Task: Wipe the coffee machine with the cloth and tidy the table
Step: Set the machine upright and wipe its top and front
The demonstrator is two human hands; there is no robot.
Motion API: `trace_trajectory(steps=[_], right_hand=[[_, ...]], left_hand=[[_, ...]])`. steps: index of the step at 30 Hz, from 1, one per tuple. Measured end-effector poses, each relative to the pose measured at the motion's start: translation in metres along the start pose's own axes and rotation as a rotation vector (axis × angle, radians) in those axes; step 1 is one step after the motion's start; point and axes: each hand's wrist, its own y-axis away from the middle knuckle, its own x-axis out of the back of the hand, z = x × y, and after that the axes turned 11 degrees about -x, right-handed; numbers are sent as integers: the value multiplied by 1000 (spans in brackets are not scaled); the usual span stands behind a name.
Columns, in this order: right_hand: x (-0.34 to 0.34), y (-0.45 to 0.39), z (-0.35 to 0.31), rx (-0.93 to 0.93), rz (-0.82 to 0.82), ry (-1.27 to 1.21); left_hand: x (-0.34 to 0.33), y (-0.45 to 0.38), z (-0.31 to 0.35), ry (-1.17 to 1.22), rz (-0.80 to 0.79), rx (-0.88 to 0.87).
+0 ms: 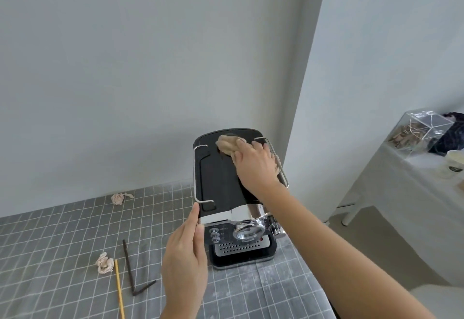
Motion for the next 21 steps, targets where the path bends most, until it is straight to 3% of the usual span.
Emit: trace_trajectory(steps=[4,9,12,14,18,21], right_hand=[[-7,-3,-10,-44,-48,51],[2,75,-14,63,-100,148],[0,115,-3,150,35,148],[-4,128,17,186,107,103],[-2,146,68,308,-94,-145],[4,168,106,448,-134,-310]], left_hand=[[1,0,3,-24,-9,3],[3,-2,5,-30,12,19],[3,-2,4,-56,-2,26],[2,-2,3,-57,3,28],[-1,-2,-1,-51,23,3],[-2,-1,-4,-28,45,-38]])
